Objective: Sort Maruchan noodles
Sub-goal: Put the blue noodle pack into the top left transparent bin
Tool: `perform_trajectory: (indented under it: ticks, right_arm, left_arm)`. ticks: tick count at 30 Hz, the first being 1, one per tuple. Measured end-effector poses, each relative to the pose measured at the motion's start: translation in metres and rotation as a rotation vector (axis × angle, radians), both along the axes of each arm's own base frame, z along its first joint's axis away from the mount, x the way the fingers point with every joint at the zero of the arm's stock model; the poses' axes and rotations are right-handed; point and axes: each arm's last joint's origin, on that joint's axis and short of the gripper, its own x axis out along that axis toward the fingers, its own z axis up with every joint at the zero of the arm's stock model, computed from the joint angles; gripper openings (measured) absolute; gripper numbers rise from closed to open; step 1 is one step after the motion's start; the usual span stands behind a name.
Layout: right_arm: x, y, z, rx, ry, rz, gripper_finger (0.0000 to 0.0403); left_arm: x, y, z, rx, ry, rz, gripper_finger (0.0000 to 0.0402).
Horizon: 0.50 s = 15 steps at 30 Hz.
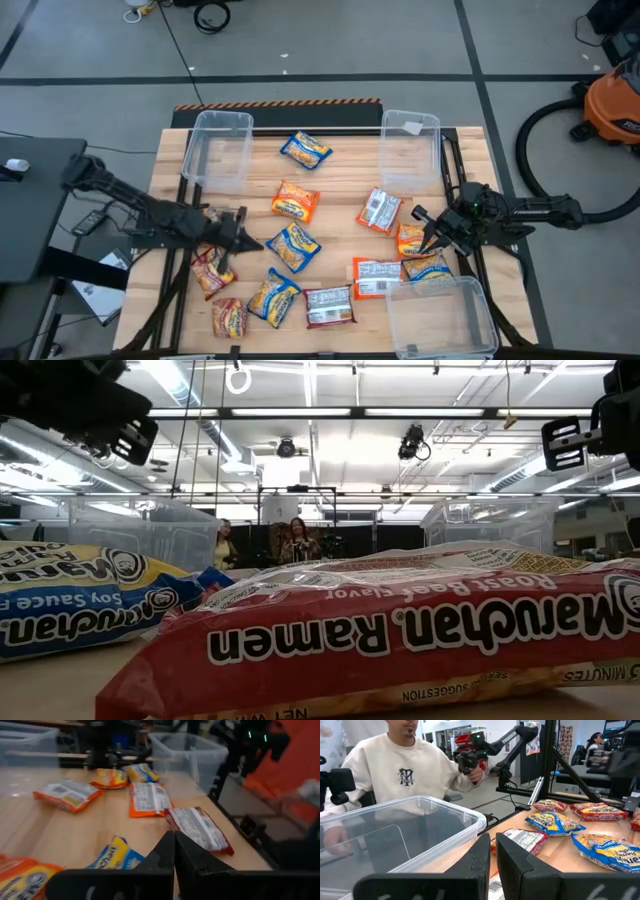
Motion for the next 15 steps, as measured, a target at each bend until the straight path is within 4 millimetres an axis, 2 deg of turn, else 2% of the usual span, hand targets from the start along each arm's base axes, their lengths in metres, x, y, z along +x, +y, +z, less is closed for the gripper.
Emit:
perform_trajectory:
  ticks: [9, 15]
  right_arm:
    - [0.0, 0.0, 0.0, 0.0, 0.0, 0.0, 0.0036]
    - [0.0, 0.0, 0.0, 0.0, 0.0, 0.001, 0.0036]
  left_arm:
    - [0.027, -0.043, 0.0, 0.086, 0.083, 0.044, 0.0006]
    - [0.05, -0.062, 0.005, 0.14, 0.097, 0.067, 0.0015]
